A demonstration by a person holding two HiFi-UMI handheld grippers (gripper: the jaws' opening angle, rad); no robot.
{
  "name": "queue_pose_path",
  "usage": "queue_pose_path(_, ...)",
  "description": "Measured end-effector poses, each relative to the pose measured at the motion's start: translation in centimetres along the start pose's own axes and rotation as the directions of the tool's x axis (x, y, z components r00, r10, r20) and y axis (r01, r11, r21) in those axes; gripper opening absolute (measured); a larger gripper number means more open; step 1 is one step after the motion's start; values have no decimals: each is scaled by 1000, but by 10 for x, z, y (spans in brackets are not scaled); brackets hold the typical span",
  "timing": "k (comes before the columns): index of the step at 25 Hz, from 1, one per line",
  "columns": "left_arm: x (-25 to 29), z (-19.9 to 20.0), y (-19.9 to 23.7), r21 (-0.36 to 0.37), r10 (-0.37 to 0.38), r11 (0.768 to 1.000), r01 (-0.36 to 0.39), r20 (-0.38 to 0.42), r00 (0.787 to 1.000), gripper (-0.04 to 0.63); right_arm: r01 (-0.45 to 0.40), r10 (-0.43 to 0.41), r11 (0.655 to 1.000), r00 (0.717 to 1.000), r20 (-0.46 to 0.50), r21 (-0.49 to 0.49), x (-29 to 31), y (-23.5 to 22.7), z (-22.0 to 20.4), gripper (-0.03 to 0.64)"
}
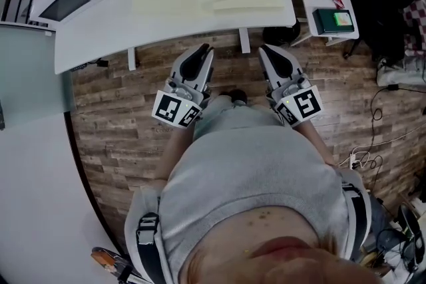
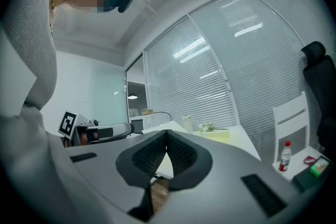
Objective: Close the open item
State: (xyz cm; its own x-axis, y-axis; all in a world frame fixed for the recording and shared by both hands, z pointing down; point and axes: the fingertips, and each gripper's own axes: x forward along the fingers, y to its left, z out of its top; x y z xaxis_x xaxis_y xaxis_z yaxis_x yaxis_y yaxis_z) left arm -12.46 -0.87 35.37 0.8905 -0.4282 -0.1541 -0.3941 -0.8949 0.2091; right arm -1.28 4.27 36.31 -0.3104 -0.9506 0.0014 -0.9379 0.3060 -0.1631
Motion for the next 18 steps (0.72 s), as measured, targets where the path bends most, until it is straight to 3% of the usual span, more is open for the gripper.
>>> queue_pose_path(18, -2, 1, -4, 18, 14, 1000, -14, -10, 1000, 58, -37, 37, 999, 999, -14, 25, 4, 1, -6, 54)
